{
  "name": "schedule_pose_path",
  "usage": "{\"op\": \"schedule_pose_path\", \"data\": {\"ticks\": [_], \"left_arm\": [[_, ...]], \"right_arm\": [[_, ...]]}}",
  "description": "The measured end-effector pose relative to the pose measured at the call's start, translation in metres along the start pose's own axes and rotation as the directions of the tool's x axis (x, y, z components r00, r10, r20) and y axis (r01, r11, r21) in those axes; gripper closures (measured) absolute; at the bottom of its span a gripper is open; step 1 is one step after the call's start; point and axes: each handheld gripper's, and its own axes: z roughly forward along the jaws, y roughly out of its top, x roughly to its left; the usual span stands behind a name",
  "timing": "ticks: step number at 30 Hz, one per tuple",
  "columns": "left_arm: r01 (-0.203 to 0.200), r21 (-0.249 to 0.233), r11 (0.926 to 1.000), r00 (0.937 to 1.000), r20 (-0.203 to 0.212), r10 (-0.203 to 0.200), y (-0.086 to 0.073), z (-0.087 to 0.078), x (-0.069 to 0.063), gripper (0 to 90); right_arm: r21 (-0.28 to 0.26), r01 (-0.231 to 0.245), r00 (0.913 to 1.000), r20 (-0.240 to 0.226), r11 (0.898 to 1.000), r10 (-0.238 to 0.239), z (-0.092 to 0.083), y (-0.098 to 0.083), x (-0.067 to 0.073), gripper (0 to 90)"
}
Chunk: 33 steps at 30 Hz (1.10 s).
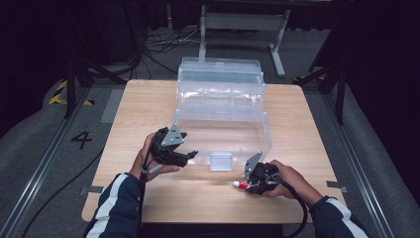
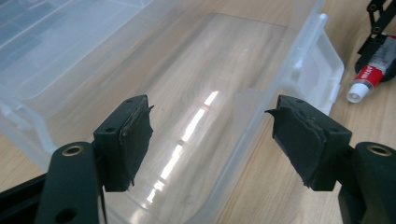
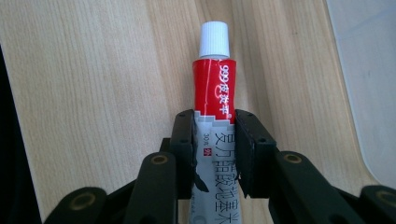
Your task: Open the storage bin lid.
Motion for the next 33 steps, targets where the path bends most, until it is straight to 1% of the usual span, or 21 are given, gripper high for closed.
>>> {"op": "schedule_pose_path", "data": {"ticks": [2,3,4,9,10,12,15,16,17,18,19,20,21,24,25,26,27,28,30,32,33], "left_arm": [[-0.002,0.012,0.9999,0.9999,-0.01,0.003,-0.001,-0.003,0.0,25.8],[0.005,0.0,1.0,0.9997,-0.025,-0.005,-0.003,-0.009,-0.001,25.5],[0.005,0.0,1.0,0.9997,-0.025,-0.005,-0.003,-0.009,-0.001,24.0],[0.029,-0.026,0.9992,0.999,-0.033,-0.03,-0.007,-0.027,-0.001,21.5],[0.032,-0.028,0.9991,0.9987,-0.039,-0.033,-0.009,-0.031,-0.001,21.2],[0.027,-0.022,0.9994,0.9984,-0.049,-0.028,-0.013,-0.035,-0.003,20.9],[0.015,0.003,0.9999,0.998,-0.062,-0.014,-0.02,-0.041,-0.006,19.6],[0.011,0.006,0.9999,0.9974,-0.072,-0.011,-0.022,-0.042,-0.007,19.6],[0.002,0.003,1.0,0.9948,-0.102,-0.002,-0.025,-0.045,-0.009,19.8],[0.002,0.003,1.0,0.9948,-0.102,-0.002,-0.025,-0.045,-0.009,20.9],[-0.003,0.003,1.0,0.9939,-0.11,0.004,-0.029,-0.046,-0.01,20.9],[-0.005,0.025,0.9997,0.9938,-0.111,0.008,-0.035,-0.046,-0.011,21.0],[-0.005,0.025,0.9997,0.9938,-0.111,0.008,-0.035,-0.046,-0.011,20.8],[-0.008,0.086,0.9962,0.9963,-0.085,0.016,-0.051,-0.043,-0.012,20.2],[-0.008,0.086,0.9962,0.9963,-0.085,0.016,-0.051,-0.043,-0.012,20.3],[-0.007,0.103,0.9947,0.9969,-0.078,0.015,-0.056,-0.042,-0.012,20.3],[0.0,0.11,0.9939,0.9976,-0.069,0.008,-0.061,-0.042,-0.012,20.3],[0.003,0.116,0.9932,0.998,-0.063,0.005,-0.065,-0.042,-0.011,20.3],[0.027,0.127,0.9916,0.9988,-0.043,-0.021,-0.078,-0.04,-0.01,20.3],[0.038,0.146,0.9886,0.999,-0.029,-0.034,-0.087,-0.037,-0.01,20.3],[0.033,0.172,0.9846,0.9994,-0.016,-0.031,-0.092,-0.034,-0.01,20.3]], "right_arm": [[-0.002,-0.006,1.0,0.002,1.0,0.006,0.0,-0.001,0.0,70.9],[0.002,-0.001,1.0,0.0,1.0,0.001,0.0,-0.001,0.0,70.9],[0.002,-0.001,1.0,0.0,1.0,0.001,0.0,-0.001,0.0,70.9],[0.002,0.011,0.9999,-0.008,1.0,-0.011,0.0,-0.001,-0.001,70.9],[0.0,0.001,1.0,-0.006,1.0,-0.001,0.0,-0.001,-0.001,70.9],[-0.001,0.01,0.9999,-0.008,1.0,-0.01,-0.001,-0.002,-0.001,70.9],[-0.003,0.004,1.0,-0.003,1.0,-0.004,-0.001,-0.003,-0.001,70.9],[-0.004,0.003,1.0,-0.003,1.0,-0.003,-0.001,-0.003,-0.001,70.9],[-0.007,-0.001,1.0,-0.003,1.0,0.001,-0.001,-0.003,-0.002,70.9],[-0.007,-0.001,1.0,-0.003,1.0,0.001,-0.001,-0.003,-0.002,70.9],[-0.01,-0.008,1.0,0.003,1.0,0.008,-0.001,-0.003,-0.002,71.0],[-0.012,-0.013,0.9999,0.004,1.0,0.013,-0.001,-0.004,-0.001,71.0],[-0.012,-0.013,0.9999,0.004,1.0,0.013,-0.001,-0.004,-0.001,71.0],[-0.013,-0.015,0.9999,0.005,1.0,0.015,-0.001,-0.004,-0.002,71.1],[-0.013,-0.015,0.9999,0.005,1.0,0.015,-0.001,-0.004,-0.002,71.1],[-0.009,-0.013,0.9999,0.009,1.0,0.013,-0.001,-0.005,-0.002,71.1],[-0.016,-0.028,0.9995,0.009,0.999,0.028,-0.001,-0.005,-0.002,71.1],[-0.013,-0.024,0.9996,0.012,1.0,0.024,-0.001,-0.005,-0.003,71.1],[-0.014,-0.019,0.9997,0.018,1.0,0.019,-0.002,-0.006,-0.004,71.1],[-0.015,-0.028,0.9993,0.024,0.999,0.028,-0.002,-0.007,-0.004,71.1],[-0.015,-0.025,0.9994,0.025,1.0,0.025,-0.002,-0.008,-0.004,71.1]]}}
